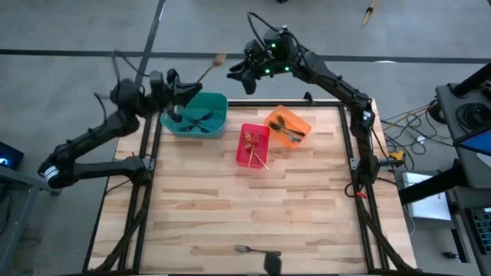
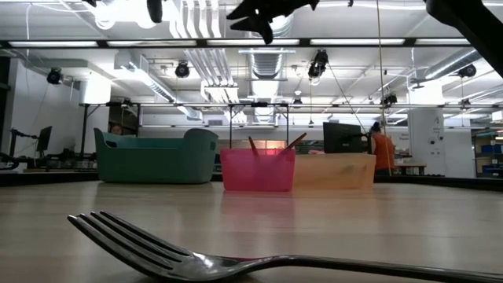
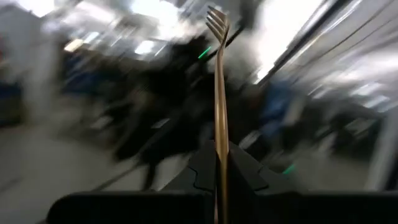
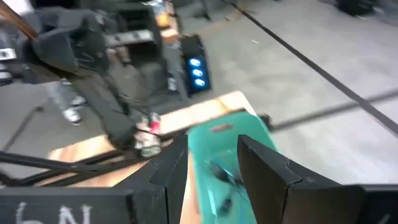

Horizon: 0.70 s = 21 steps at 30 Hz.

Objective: Sort silverware by color (type)
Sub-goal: Put the golden fork into the red bin

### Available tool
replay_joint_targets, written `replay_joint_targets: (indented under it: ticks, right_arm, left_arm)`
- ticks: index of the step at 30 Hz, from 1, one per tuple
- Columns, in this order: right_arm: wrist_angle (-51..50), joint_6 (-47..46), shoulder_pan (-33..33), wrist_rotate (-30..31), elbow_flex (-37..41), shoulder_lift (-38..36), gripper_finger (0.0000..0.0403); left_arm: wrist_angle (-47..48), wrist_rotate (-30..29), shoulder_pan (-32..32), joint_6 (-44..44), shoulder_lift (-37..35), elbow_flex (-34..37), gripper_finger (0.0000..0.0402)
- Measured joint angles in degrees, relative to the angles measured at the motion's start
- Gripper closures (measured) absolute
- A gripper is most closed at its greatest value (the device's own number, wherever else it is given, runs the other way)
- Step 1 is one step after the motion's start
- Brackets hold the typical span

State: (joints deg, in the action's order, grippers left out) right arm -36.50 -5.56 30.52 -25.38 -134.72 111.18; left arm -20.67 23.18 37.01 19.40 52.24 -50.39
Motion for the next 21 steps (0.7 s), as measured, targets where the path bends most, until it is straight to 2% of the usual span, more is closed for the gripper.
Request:
replay_joint_targets:
  ticks: [4, 8, 10, 14, 16, 19, 21]
  right_arm:
    - [-3.34, -0.74, 0.54, 2.21, 0.0, -0.71, 0.0275]
    - [-3.81, -1.5, 0.54, 2.97, 0.0, -0.75, 0.0274]
    - [-3.81, -2.21, 0.47, 2.96, 0.0, -0.75, 0.0271]
    - [-3.7, -4.62, 0.37, 2.98, 0.0, -0.68, 0.0271]
    - [-3.72, -8.65, 0.49, 3.43, 0.0, -0.6, 0.0273]
    - [-3.9, -24.39, 0.98, 5.64, 0.01, -0.04, 0.0275]
    - [-4.89, -35.31, 1.63, 2.97, 0.05, 0.78, 0.0274]
  left_arm:
    - [29.39, -10.85, -0.17, -12.7, 0.69, -11.26, 0.0401]
    - [49.28, -22.26, -0.28, -18.59, 3.03, -20.3, 0.0401]
    - [56.66, -25.56, -0.87, -18.66, 4.38, -23.42, 0.0401]
    - [64.05, -30.13, -3.44, -16.76, 6.04, -25.73, 0.0401]
    - [65.44, -31.81, -4.85, -16.68, 6.77, -25.58, 0.0401]
    - [65.39, -34.11, -6.76, -16.61, 6.93, -24.78, 0.0401]
    - [65.2, -34.87, -7.6, -16.68, 7.03, -24.47, 0.0401]
